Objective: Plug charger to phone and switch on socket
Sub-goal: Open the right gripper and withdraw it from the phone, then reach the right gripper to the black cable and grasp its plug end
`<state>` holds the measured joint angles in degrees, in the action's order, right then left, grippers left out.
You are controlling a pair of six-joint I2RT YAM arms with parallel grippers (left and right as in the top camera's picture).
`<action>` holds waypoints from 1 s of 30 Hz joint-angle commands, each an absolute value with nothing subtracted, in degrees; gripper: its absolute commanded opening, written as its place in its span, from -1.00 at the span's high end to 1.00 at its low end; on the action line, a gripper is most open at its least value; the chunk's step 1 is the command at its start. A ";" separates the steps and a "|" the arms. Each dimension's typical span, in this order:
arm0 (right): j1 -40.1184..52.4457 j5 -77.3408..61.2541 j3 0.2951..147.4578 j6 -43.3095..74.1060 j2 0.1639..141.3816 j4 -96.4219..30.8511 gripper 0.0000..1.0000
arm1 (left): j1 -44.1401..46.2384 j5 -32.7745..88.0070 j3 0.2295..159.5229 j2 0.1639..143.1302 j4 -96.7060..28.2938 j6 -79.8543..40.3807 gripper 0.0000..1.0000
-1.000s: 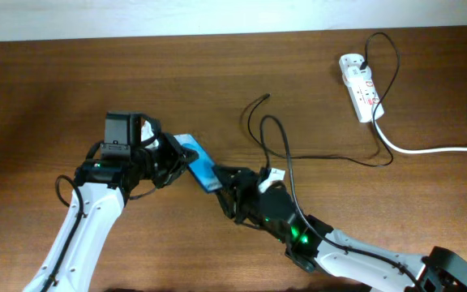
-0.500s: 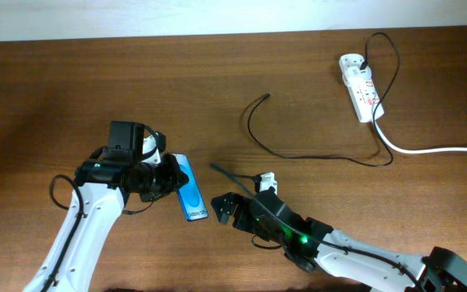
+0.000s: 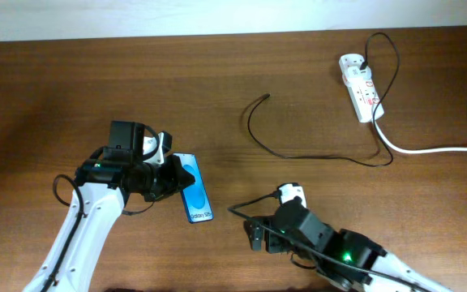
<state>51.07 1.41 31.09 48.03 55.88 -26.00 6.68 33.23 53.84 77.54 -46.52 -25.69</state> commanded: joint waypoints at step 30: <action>51.31 15.38 56.45 46.94 47.22 -61.34 -0.97 | 6.61 35.20 54.24 77.67 -46.85 -24.71 1.00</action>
